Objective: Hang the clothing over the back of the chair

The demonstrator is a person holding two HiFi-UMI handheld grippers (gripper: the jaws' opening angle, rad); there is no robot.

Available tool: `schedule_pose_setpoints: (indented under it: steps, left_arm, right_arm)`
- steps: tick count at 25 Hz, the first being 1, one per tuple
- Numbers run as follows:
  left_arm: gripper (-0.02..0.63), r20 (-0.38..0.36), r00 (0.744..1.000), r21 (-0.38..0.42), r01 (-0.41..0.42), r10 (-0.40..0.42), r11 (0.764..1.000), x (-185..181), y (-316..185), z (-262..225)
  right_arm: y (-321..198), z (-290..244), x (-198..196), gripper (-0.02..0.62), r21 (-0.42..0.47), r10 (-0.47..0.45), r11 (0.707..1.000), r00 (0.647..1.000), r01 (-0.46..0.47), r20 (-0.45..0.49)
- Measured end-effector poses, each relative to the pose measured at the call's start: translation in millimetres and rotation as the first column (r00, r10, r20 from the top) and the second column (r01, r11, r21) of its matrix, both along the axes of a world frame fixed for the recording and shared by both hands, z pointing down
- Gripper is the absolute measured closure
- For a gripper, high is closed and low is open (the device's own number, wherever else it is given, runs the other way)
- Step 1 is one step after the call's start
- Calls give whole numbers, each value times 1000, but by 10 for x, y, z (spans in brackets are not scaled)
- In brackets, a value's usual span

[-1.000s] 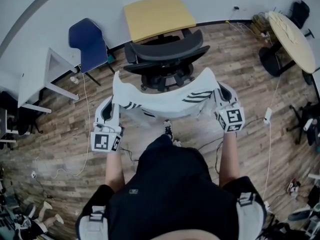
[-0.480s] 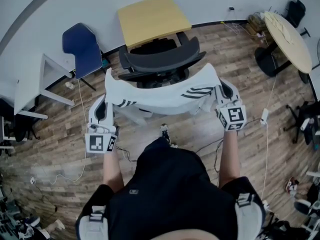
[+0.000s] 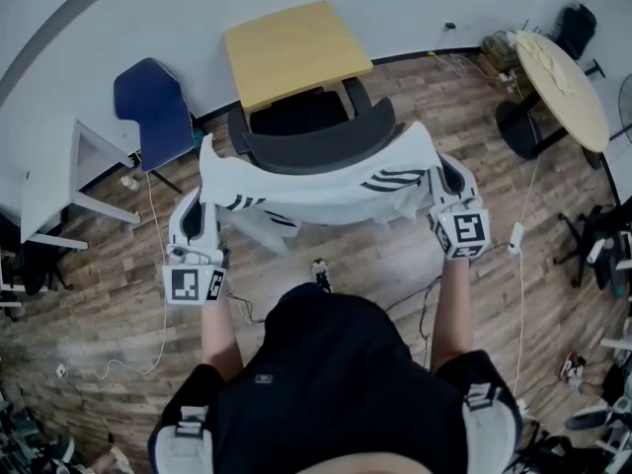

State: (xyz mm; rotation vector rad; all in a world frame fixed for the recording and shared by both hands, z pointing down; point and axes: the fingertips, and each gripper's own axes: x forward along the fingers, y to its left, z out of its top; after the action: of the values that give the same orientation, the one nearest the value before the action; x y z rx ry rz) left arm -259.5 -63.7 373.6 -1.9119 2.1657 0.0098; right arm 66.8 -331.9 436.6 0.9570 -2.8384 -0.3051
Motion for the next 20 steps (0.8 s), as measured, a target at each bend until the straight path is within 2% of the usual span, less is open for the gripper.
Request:
schedule_pose_setpoints:
  steps: [7,11,20]
  left_arm:
    - [583,-11,1000,22,-15,15,1000,-304,-295,-47]
    - [583,-19,999,28,-25,26,999,-463,-444,-20]
    - [583,-25,999,17,-41,42,999,-751,-744,175]
  right_arm:
    - [-268,-225,-178,589,34,36,999,998,-38,55]
    - [-420,-267,-215,589,20,64,998,995,-66,82]
    - [-726,-102,-530,589,15,84,996,995,-85,59]
